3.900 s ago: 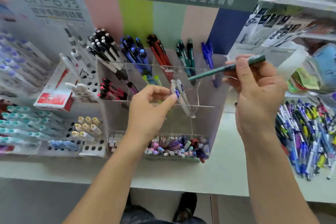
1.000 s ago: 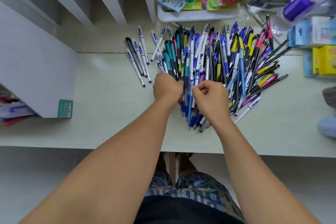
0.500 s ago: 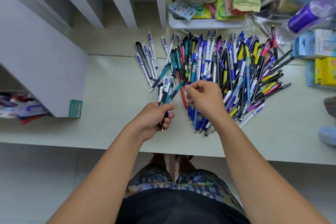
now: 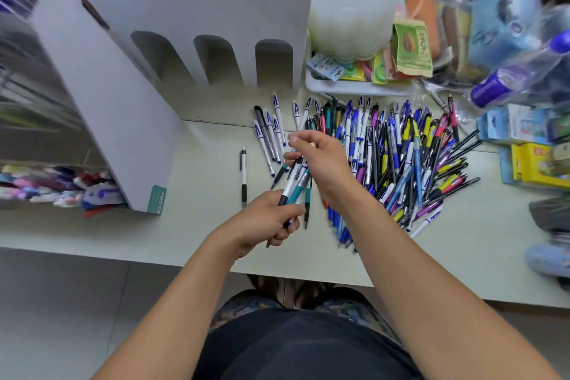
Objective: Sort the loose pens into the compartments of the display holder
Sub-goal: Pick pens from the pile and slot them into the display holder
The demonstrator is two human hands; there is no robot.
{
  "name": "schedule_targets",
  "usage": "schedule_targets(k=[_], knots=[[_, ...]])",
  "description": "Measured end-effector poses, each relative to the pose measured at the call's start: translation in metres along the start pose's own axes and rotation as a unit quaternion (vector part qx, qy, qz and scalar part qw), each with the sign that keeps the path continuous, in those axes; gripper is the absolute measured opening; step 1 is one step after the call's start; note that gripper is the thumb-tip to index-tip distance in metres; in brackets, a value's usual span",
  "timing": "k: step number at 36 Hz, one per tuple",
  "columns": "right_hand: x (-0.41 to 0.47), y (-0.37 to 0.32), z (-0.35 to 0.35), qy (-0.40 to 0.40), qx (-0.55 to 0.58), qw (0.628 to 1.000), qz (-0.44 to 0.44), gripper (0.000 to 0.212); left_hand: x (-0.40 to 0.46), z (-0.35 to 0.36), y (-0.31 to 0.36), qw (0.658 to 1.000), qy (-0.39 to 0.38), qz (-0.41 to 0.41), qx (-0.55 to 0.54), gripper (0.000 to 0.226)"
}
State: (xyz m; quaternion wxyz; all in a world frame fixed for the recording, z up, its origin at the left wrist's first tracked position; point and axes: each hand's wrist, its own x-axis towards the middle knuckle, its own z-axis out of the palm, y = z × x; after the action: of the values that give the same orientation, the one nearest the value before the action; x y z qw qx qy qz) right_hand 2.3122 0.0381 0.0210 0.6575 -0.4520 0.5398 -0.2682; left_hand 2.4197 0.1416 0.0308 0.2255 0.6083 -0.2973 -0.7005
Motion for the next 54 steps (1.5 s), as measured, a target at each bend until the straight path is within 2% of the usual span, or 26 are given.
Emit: schedule_targets(k=[7, 11, 13, 15, 17, 19, 22, 24, 26, 27, 28, 31, 34, 36, 39, 41, 43, 45, 49, 54], knots=[[-0.013, 0.005, 0.016, 0.021, -0.005, 0.998, -0.059, 0.018, 0.011, 0.002, 0.013, 0.997, 0.049, 0.053, -0.029, 0.017], [-0.014, 0.013, 0.022, 0.019, -0.034, 0.997, -0.059, 0.028, 0.016, 0.002, 0.008, 0.994, 0.073, 0.049, -0.071, 0.016], [-0.011, 0.017, 0.019, 0.015, -0.033, 0.998, -0.051, 0.029, 0.018, -0.004, -0.001, 0.986, 0.111, 0.037, -0.12, 0.015], [-0.007, 0.027, 0.019, 0.046, -0.085, 0.993, -0.064, 0.029, 0.018, -0.017, -0.011, 0.972, 0.169, 0.027, -0.163, 0.019], [-0.006, 0.041, 0.026, 0.04, -0.213, 0.971, -0.104, 0.028, 0.016, -0.036, -0.023, 0.958, 0.225, 0.019, -0.176, 0.026], [-0.006, 0.055, 0.043, -0.043, -0.321, 0.936, -0.139, 0.026, 0.011, -0.056, -0.036, 0.946, 0.257, 0.01, -0.197, 0.03], [-0.004, 0.072, 0.076, -0.177, -0.456, 0.854, -0.176, 0.029, 0.001, -0.079, -0.048, 0.943, 0.236, 0.003, -0.235, 0.027], [-0.001, 0.083, 0.095, -0.225, -0.535, 0.79, -0.195, 0.028, -0.008, -0.089, -0.052, 0.949, 0.208, 0.0, -0.237, 0.024], [0.001, 0.092, 0.105, -0.246, -0.569, 0.765, -0.172, 0.026, -0.016, -0.095, -0.055, 0.958, 0.185, 0.002, -0.221, 0.023], [0.003, 0.095, 0.109, -0.241, -0.577, 0.764, -0.158, 0.026, -0.021, -0.098, -0.055, 0.961, 0.175, 0.007, -0.213, 0.022], [0.004, 0.098, 0.111, -0.219, -0.578, 0.772, -0.146, 0.026, -0.025, -0.1, -0.056, 0.964, 0.166, 0.013, -0.207, 0.022], [0.008, 0.101, 0.107, -0.09, -0.578, 0.804, -0.112, 0.024, -0.038, -0.104, -0.056, 0.969, 0.142, 0.037, -0.199, 0.019], [0.008, 0.096, 0.094, -0.025, -0.594, 0.801, -0.077, 0.026, -0.05, -0.103, -0.055, 0.967, 0.115, 0.062, -0.218, 0.011], [0.004, 0.086, 0.089, 0.011, -0.572, 0.816, -0.088, 0.026, -0.058, -0.1, -0.054, 0.964, 0.101, 0.076, -0.233, 0.017], [-0.007, 0.062, 0.096, 0.043, -0.461, 0.873, -0.154, 0.019, -0.069, -0.092, -0.049, 0.962, 0.097, 0.089, -0.24, 0.023], [-0.022, 0.037, 0.109, 0.019, -0.308, 0.937, -0.166, 0.017, -0.076, -0.085, -0.046, 0.957, 0.112, 0.097, -0.25, 0.023], [-0.039, 0.01, 0.122, -0.039, -0.107, 0.989, -0.098, 0.018, -0.084, -0.082, -0.044, 0.956, 0.124, 0.101, -0.245, 0.021], [-0.052, -0.009, 0.129, -0.121, 0.013, 0.992, -0.044, 0.016, -0.094, -0.079, -0.044, 0.955, 0.142, 0.107, -0.236, 0.019], [-0.064, -0.02, 0.134, -0.212, -0.048, 0.972, -0.092, 0.018, -0.116, -0.082, -0.043, 0.949, 0.177, 0.128, -0.226, 0.016], [-0.072, -0.033, 0.141, -0.261, -0.009, 0.963, -0.07, 0.021, -0.139, -0.09, -0.038, 0.932, 0.209, 0.157, -0.249, 0.022]])
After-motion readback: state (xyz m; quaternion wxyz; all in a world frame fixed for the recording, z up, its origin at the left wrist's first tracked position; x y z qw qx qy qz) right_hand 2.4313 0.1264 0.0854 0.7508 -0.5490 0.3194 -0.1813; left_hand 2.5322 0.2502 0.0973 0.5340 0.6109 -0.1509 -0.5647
